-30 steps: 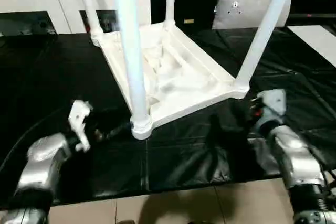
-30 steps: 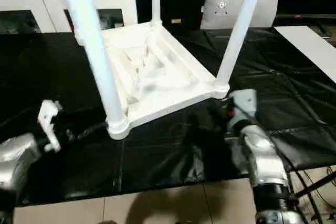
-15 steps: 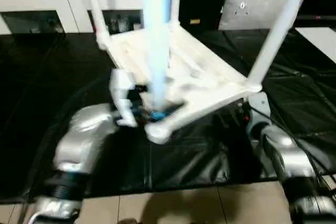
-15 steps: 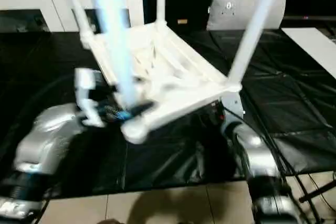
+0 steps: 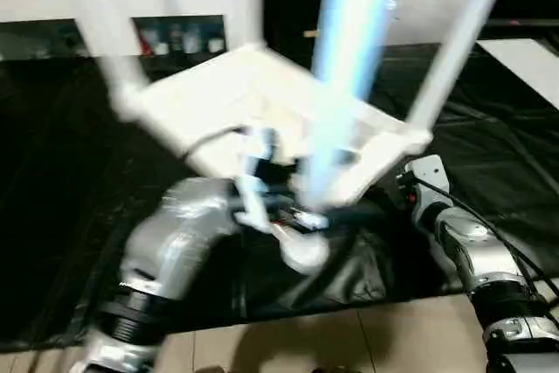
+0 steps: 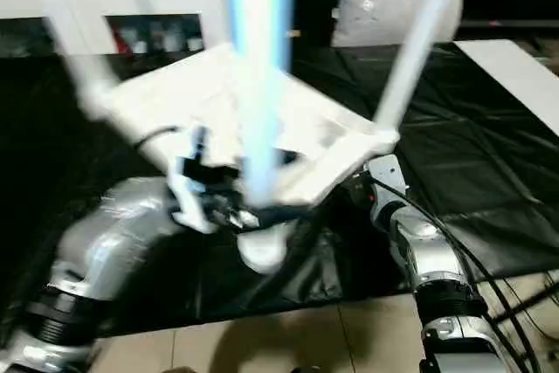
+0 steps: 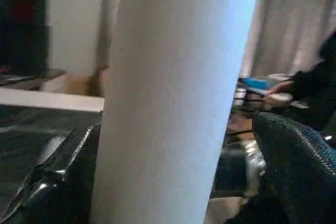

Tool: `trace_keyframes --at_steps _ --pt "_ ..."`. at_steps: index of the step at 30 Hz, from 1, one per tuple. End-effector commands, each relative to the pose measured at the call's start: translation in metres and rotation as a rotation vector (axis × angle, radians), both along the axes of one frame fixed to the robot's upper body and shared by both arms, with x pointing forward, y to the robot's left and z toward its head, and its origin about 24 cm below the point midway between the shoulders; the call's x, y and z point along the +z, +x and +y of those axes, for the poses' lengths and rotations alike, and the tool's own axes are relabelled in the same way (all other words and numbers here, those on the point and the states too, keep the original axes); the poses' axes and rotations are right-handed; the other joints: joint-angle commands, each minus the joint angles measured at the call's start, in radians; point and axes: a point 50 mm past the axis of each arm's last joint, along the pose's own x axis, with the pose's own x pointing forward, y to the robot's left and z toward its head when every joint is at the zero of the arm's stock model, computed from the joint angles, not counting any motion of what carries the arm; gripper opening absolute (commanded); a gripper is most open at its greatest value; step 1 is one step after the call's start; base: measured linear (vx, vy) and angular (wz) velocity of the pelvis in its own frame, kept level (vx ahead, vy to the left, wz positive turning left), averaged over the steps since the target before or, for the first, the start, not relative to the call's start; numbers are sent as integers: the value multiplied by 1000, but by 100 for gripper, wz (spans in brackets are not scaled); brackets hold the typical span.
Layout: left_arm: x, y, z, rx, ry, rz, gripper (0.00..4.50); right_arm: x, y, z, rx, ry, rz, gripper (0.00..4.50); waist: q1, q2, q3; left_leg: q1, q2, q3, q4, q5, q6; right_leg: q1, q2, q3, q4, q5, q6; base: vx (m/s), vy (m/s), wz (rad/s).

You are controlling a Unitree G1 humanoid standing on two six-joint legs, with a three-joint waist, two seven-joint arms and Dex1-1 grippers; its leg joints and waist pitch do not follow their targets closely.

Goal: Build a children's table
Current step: Rotate table base

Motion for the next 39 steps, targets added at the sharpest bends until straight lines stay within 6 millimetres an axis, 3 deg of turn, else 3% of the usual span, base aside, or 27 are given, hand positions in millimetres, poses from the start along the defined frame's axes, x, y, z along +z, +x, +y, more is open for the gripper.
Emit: trace_keyframes --at_steps 1,5,9,10,15,16,17,20,25,28,31,32,34,35,39 --pt "14 -5 -17 -58 -33 -47 441 9 8 22 87 19 -46 450 5 -9 -69 -11 52 -18 -54 -72 83 68 -95 67 -73 -271 -141 0 0 0" --pt "16 2 -24 6 -40 -59 441 8 8 30 114 31 -50 450 -1 -12 -67 -12 51 -18 -54 -86 89 68 -92 65 -79 -290 -127 0 0 0" --pt "19 16 -34 136 -49 -69 441 5 -1 65 302 117 -41 450 -5 -13 -66 -14 48 -18 -52 -102 95 69 -90 62 -86 -331 -100 0 0 0" --pt "19 16 -34 137 -49 -69 441 5 -2 65 304 118 -41 450 -7 -13 -68 -14 52 -21 -53 -101 96 68 -92 61 -85 -331 -98 0 0 0" --pt "19 8 -40 112 -72 -45 441 1 -8 75 360 154 -30 450 -8 -10 -69 -12 57 -21 -53 -92 104 64 -94 65 -79 -285 -135 0 0 0" --pt "19 6 -42 106 -76 -40 441 1 -8 75 358 153 -31 450 -9 -4 -69 -12 59 -22 -53 -91 103 65 -94 64 -78 -270 -143 0 0 0" --pt "18 5 -43 101 -77 -37 441 0 -8 75 352 149 -32 450 -9 -4 -69 -11 60 -22 -53 -93 102 65 -94 65 -77 -265 -147 0 0 0" --pt "16 10 -47 160 -69 -48 441 1 -3 67 285 127 -50 450 -8 -5 -69 -11 57 -21 -53 -97 103 65 -94 65 -78 -267 -151 0 0 0" --pt "7 38 -37 375 40 -106 441 6 3 43 163 113 -79 450 -2 -6 -68 -6 53 -22 -53 -112 97 64 -90 62 -88 -313 -106 0 0 0" --pt "3 44 -32 413 81 -126 441 8 3 37 136 103 -86 450 2 -4 -70 -7 55 -22 -53 -101 97 63 -93 63 -85 -308 -104 0 0 0" --pt "-10 56 -11 502 184 -159 441 19 3 14 105 88 -154 450 4 -4 -70 -6 55 -22 -53 -105 96 62 -94 63 -83 -303 -102 0 0 0" --pt "-14 58 -4 516 211 -164 441 22 1 9 111 108 -161 450 5 2 -70 -6 53 -23 -53 -112 97 62 -91 62 -83 -306 -101 0 0 0" --pt "-16 59 0 522 231 -168 441 25 1 5 111 116 -171 450 5 -1 -70 -7 52 -22 -53 -117 102 63 -91 61 -85 -316 -93 0 0 0" --pt "-22 59 8 521 269 -183 441 29 -1 -1 105 116 -197 450 6 7 -71 -6 51 -22 -52 -115 101 63 -92 61 -84 -318 -96 0 0 0" --pt "-42 48 31 391 378 -206 441 38 -8 -18 149 101 -196 450 7 5 -73 -7 53 -23 -53 -105 113 61 -92 62 -81 -296 -103 0 0 0"
